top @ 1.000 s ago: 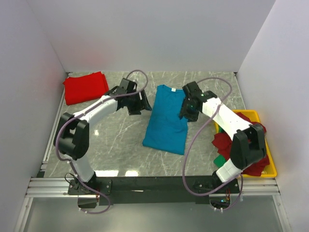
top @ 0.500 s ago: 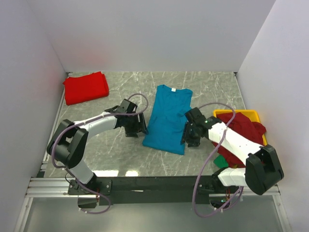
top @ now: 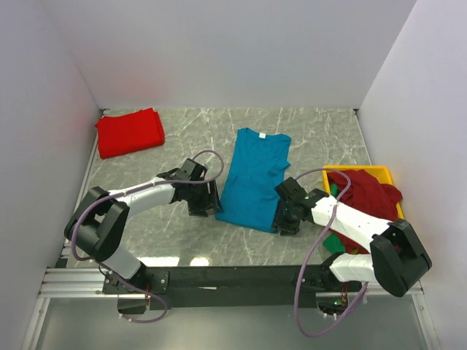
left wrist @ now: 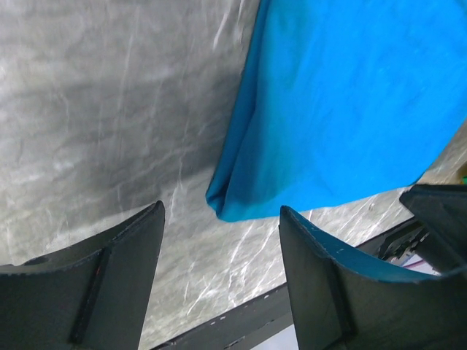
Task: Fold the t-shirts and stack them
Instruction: Fold the tshirt
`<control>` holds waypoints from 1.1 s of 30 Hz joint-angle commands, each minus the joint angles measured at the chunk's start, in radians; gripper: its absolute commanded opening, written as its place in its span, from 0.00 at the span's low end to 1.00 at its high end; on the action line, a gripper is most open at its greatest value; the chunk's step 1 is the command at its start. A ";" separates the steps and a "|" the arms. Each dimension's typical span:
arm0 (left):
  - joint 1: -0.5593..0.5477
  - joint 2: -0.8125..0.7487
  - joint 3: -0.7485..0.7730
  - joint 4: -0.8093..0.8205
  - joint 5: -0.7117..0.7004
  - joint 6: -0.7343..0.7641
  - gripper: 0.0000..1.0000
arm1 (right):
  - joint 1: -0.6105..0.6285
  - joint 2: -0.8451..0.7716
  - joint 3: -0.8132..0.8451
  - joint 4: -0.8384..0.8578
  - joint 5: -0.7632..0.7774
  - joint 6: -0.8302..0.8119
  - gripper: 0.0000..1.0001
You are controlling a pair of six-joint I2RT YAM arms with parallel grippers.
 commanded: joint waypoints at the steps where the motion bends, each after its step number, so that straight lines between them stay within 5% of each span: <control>1: -0.014 -0.053 -0.011 0.015 -0.005 -0.005 0.69 | 0.003 0.022 0.003 0.051 0.027 0.012 0.45; 10: -0.026 -0.056 -0.024 0.021 -0.002 -0.008 0.68 | 0.003 0.107 0.035 0.064 0.045 -0.022 0.40; 20: -0.049 0.011 0.016 0.024 0.001 -0.008 0.63 | 0.003 0.118 0.027 0.053 0.044 -0.034 0.10; 33: -0.060 0.068 0.036 0.038 -0.014 -0.016 0.47 | 0.003 0.139 0.052 0.039 0.041 -0.053 0.06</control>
